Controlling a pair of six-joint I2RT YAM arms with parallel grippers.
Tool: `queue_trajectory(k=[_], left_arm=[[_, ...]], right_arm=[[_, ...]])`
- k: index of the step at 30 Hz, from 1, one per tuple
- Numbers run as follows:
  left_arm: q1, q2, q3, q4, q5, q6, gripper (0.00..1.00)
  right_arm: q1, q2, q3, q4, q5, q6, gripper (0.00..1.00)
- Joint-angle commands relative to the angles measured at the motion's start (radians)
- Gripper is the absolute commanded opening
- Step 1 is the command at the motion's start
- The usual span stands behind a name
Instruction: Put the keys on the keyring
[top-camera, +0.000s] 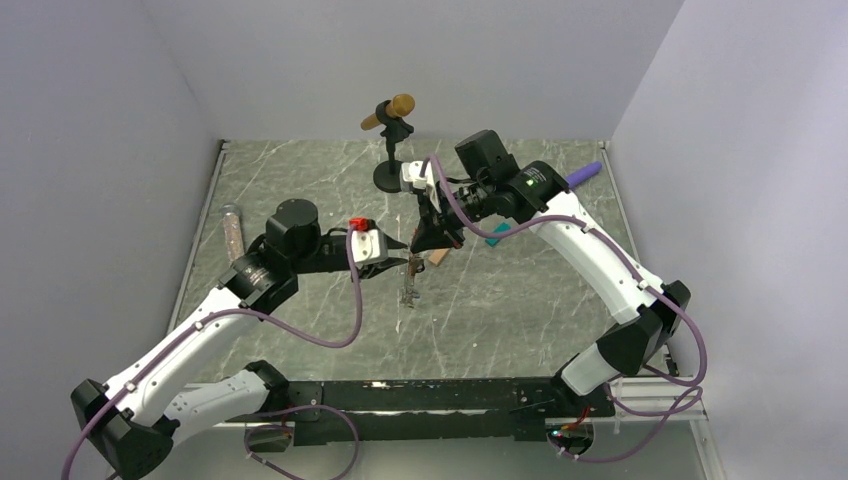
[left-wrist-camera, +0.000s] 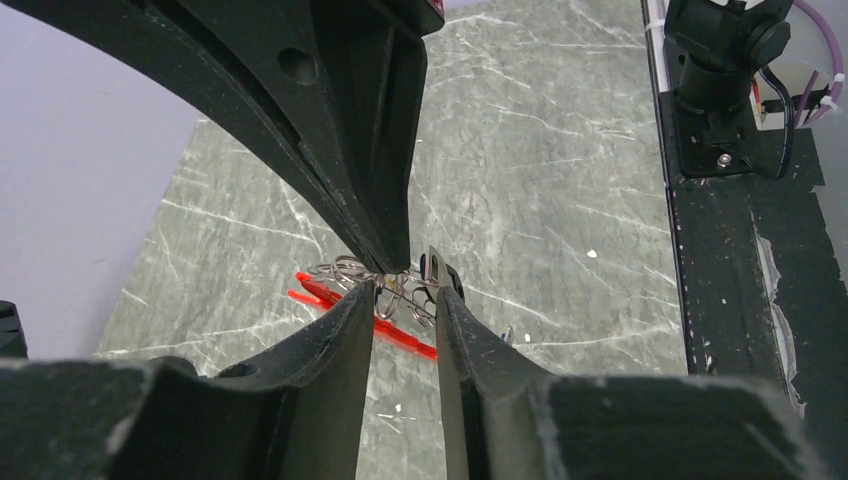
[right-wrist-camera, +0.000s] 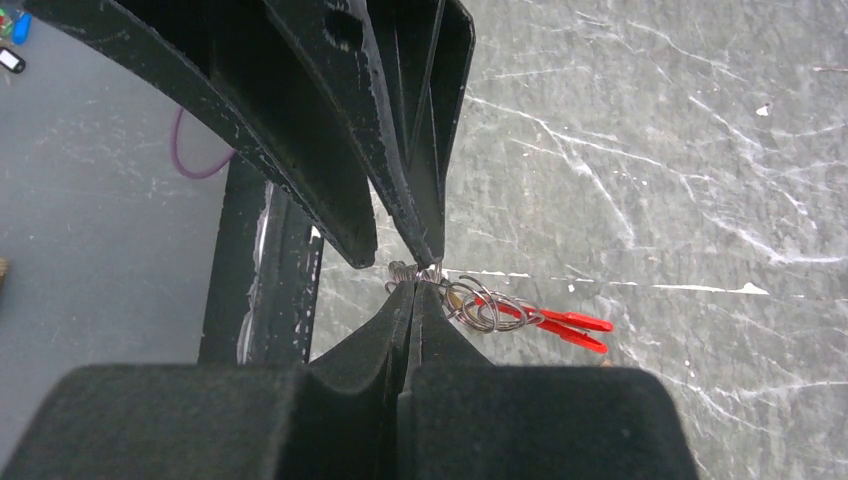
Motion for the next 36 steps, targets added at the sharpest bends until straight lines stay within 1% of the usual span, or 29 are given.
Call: queue_trajectory(k=[1, 6, 13, 14, 15, 21, 24, 25, 27, 32, 36], left_arm=[[-0.026, 0.019, 0.055, -0.022, -0.032, 0.045, 0.33], [-0.053, 0.045, 0.08, -0.056, -0.079, 0.067, 0.25], [-0.059, 0.055, 0.092, -0.077, -0.112, 0.072, 0.06], [-0.061, 0.058, 0.098, -0.082, -0.115, 0.074, 0.02], [-0.063, 0.059, 0.1, -0.087, -0.12, 0.074, 0.0], [-0.072, 0.057, 0.095, -0.091, -0.141, 0.072, 0.0], [-0.074, 0.024, 0.05, -0.024, -0.164, 0.038, 0.0], [-0.074, 0.003, 0.03, 0.004, -0.17, 0.019, 0.0], [-0.073, -0.021, -0.008, 0.066, -0.177, -0.031, 0.0], [-0.072, -0.075, -0.125, 0.262, -0.205, -0.19, 0.0], [-0.07, -0.118, -0.229, 0.448, -0.236, -0.321, 0.0]], right_arm=[[0.006, -0.005, 0.044, 0.024, -0.027, -0.006, 0.0], [0.006, -0.006, 0.044, 0.024, -0.029, -0.007, 0.0], [0.007, -0.011, 0.037, 0.023, -0.031, -0.008, 0.0], [0.009, -0.011, 0.038, 0.024, -0.032, -0.009, 0.0], [0.008, -0.011, 0.039, 0.024, -0.033, -0.009, 0.0], [0.009, -0.012, 0.039, 0.03, -0.036, 0.0, 0.0], [0.008, -0.02, 0.029, 0.046, -0.034, 0.015, 0.0], [0.008, -0.023, 0.026, 0.053, -0.032, 0.021, 0.01], [0.009, -0.029, 0.02, 0.062, -0.033, 0.028, 0.12], [0.003, -0.044, 0.027, 0.075, -0.053, 0.041, 0.32], [-0.015, -0.059, 0.025, 0.09, -0.091, 0.056, 0.38]])
